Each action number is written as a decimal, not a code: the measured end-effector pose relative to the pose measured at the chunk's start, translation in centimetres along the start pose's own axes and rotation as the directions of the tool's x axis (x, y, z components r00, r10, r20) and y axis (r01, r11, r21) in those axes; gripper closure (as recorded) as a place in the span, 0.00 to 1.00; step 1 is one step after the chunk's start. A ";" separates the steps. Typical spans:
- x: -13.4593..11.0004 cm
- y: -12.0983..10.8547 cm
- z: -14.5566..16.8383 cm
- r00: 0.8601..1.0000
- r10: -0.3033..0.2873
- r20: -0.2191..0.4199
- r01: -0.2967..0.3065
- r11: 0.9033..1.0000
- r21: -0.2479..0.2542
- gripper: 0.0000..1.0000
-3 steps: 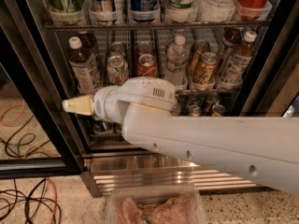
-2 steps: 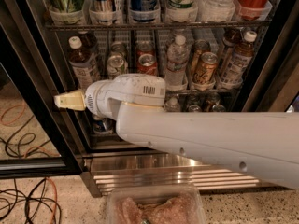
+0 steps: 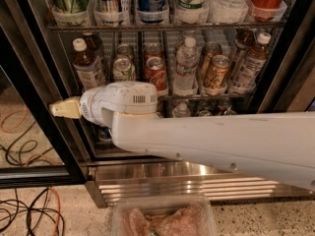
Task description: Pick blue water bottle from middle shelf of fridge
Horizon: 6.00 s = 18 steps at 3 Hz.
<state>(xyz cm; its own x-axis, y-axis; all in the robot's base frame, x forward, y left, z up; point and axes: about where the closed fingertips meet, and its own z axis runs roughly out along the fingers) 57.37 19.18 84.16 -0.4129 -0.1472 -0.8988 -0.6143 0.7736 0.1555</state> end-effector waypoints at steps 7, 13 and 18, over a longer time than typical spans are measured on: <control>-1.9 -5.5 3.4 0.994 -0.087 0.067 0.074 0.982 0.176 0.23; -3.9 -8.1 5.4 0.993 -0.072 0.094 0.049 0.974 0.223 0.63; -5.1 -5.4 3.3 0.981 -0.123 0.147 0.096 0.979 0.182 1.00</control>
Offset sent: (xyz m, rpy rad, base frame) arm 0.0219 0.0096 -0.0171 0.0285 -0.0147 -0.0705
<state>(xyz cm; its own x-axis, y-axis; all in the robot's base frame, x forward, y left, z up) 64.97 17.79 86.54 -0.2307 -0.1492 -0.9615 -0.5179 0.8554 -0.0085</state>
